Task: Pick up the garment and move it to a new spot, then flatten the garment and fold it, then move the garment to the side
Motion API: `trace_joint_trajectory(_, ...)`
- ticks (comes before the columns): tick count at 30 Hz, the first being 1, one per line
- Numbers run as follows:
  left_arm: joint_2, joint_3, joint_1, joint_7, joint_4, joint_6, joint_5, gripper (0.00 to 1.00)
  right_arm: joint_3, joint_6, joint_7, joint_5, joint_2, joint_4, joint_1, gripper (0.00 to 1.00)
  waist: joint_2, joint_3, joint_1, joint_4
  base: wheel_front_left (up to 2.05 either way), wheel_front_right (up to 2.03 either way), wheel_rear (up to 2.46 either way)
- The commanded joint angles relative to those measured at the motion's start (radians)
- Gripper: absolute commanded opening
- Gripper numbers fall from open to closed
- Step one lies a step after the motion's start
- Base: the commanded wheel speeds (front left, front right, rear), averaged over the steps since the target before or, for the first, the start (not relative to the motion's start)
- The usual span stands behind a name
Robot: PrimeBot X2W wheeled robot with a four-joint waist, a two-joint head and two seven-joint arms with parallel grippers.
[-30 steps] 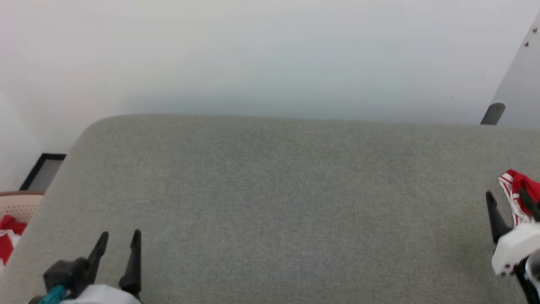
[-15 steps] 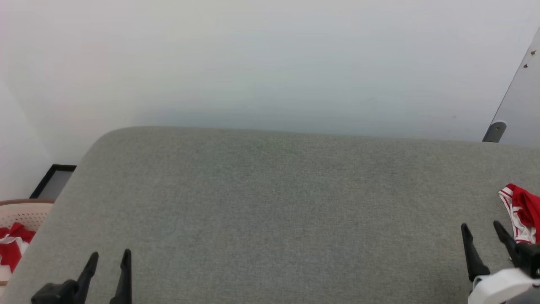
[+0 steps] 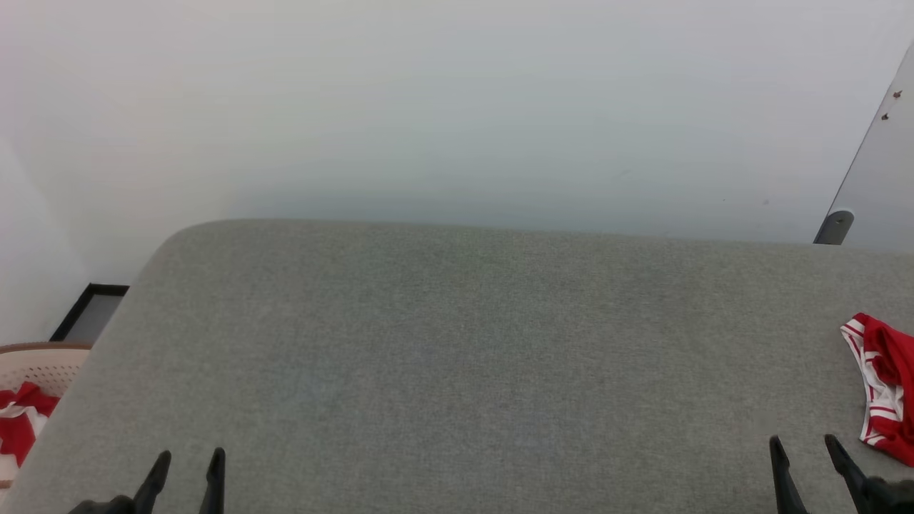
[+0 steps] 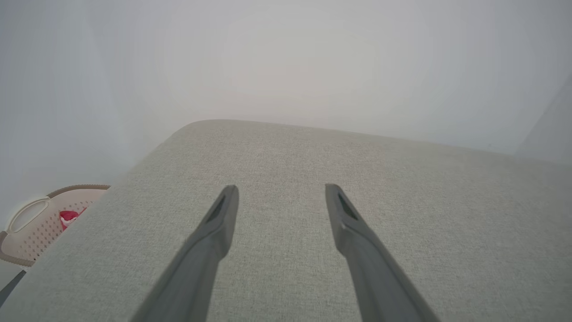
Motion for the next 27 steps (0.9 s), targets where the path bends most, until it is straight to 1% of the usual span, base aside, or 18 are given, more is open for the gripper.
trace_joint_trajectory(1,-0.001,0.000,0.010,0.000,0.006,-0.011,0.014,1.00,-0.013,-0.002,-0.004,-0.007,0.012,-0.014,0.021,1.00,-0.0001,0.000,0.0000,-0.002,0.00,0.00,0.00)
trace_joint_trajectory(7,-0.013,0.009,0.013,0.000,0.016,-0.037,0.033,1.00,-0.022,-0.002,-0.004,-0.025,0.044,-0.064,0.069,1.00,-0.0001,-0.001,0.0000,-0.010,0.00,0.00,0.00)
trace_joint_trajectory(12,-0.025,0.020,0.012,0.000,0.022,-0.054,0.053,1.00,-0.020,-0.002,-0.004,-0.041,0.059,-0.092,0.092,1.00,-0.0001,-0.002,0.0000,-0.015,0.00,0.00,0.00)
trace_joint_trajectory(27,-0.054,0.048,0.013,0.000,0.031,-0.085,0.088,1.00,-0.009,-0.002,-0.004,-0.052,0.078,-0.126,0.121,1.00,-0.0001,-0.010,0.0000,-0.017,0.00,0.00,0.00)
